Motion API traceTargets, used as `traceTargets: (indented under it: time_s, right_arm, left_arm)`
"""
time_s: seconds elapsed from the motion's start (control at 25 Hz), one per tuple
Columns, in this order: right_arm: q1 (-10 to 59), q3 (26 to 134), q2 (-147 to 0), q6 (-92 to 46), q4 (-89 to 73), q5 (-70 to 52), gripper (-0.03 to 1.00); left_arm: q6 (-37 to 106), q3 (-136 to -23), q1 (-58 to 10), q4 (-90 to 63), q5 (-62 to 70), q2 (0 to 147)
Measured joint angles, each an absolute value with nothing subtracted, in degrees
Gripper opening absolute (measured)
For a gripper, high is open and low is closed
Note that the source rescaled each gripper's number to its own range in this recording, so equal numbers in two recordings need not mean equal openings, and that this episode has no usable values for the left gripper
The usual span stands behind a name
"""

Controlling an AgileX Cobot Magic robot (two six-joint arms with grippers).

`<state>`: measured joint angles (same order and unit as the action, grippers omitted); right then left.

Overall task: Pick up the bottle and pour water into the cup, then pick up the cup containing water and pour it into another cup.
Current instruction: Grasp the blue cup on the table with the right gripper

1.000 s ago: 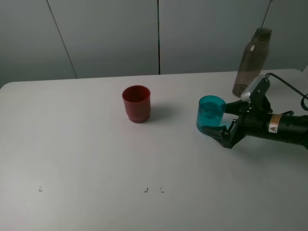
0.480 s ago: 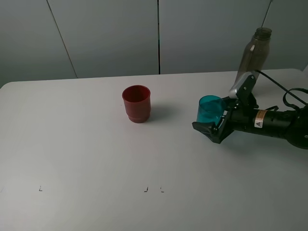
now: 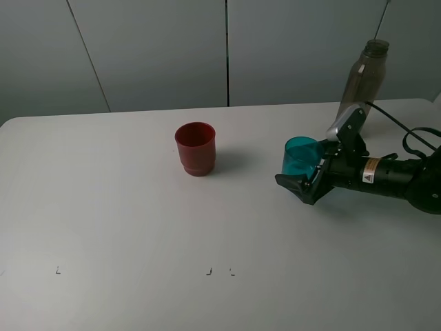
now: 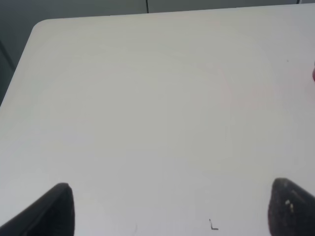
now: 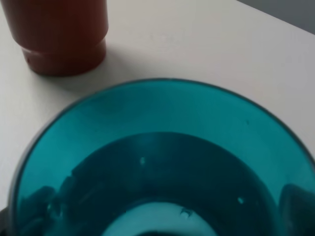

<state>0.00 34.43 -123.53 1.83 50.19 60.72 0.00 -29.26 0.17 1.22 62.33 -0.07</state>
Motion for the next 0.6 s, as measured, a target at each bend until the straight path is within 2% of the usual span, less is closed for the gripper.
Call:
traceTargets:
  time_s: [0.6]
  right_arm:
    - [0.16,36.22,-124.59,2.22,50.00,61.00,1.00]
  left_arm:
    - [0.00,-29.26,0.17,1.22,62.33,-0.07]
